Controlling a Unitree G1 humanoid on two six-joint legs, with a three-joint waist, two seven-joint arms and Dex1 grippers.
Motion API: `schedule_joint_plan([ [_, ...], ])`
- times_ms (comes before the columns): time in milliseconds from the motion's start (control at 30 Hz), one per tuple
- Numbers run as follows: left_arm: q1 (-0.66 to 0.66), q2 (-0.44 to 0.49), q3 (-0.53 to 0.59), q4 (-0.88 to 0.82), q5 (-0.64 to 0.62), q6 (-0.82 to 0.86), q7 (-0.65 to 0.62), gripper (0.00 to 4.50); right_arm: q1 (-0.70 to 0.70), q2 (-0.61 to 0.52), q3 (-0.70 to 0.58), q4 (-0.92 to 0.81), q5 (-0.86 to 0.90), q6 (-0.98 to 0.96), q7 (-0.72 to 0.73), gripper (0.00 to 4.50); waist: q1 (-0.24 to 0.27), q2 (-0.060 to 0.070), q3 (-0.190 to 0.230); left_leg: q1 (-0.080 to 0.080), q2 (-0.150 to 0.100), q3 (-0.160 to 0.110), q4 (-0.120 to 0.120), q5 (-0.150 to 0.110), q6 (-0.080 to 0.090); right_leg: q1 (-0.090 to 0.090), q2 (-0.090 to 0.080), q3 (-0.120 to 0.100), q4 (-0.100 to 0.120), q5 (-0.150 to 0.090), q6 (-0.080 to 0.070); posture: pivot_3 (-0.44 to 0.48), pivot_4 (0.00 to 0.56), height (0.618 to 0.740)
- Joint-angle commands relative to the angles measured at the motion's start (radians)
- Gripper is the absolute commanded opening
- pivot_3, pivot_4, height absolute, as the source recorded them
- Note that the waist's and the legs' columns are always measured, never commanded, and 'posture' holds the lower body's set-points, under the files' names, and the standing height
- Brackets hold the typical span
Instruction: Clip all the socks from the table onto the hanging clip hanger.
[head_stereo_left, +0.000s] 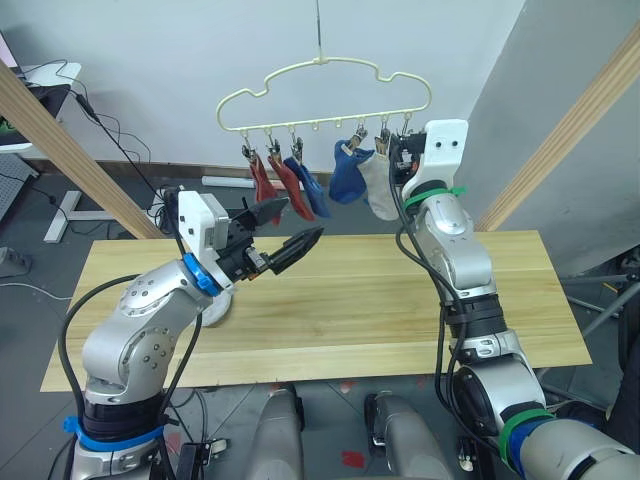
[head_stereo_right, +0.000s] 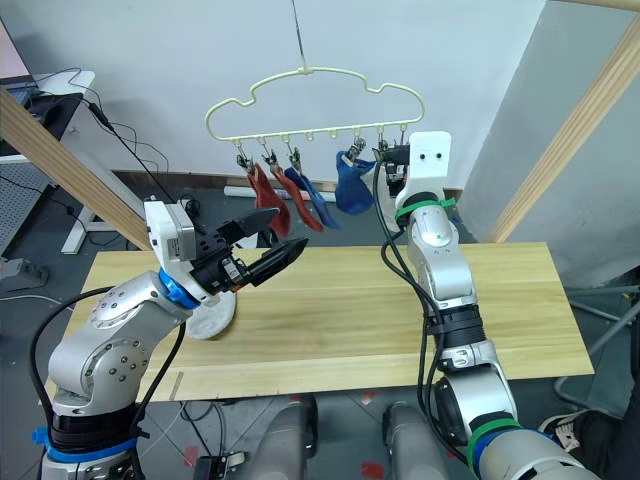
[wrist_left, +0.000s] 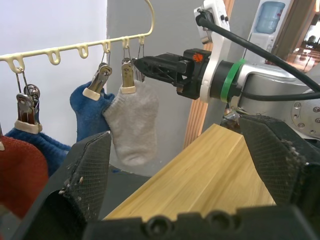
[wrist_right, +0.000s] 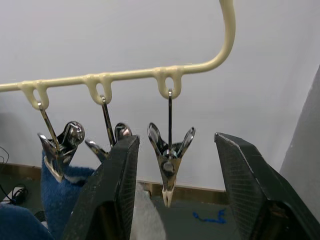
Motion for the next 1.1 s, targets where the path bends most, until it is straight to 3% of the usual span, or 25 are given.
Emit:
schedule_joint_plan([
  [33,0.003,0.01,0.007,-0.048,-0.011,-0.016,0.0,4.5,-0.028,-0.002,-0.013,-0.007,-0.018,-0.026,-0.014,2.5,0.0,0.0,0.0,0.0,0.0,0.0,0.0,0.0,0.0,0.0,0.0,0.0,0.0,0.0,0.0,0.095,0.292,0.74],
  [1100,0.028,0.015,0.006,-0.065,-0.003,-0.021,0.016,4.5,-0.113,0.042,-0.029,0.133,-0.011,-0.105,-0.02,2.5,0.001,0.0,0.0,0.0,0.0,0.0,0.0,0.0,0.0,0.0,0.0,0.0,0.0,0.0,0.0,0.109,0.293,0.74],
])
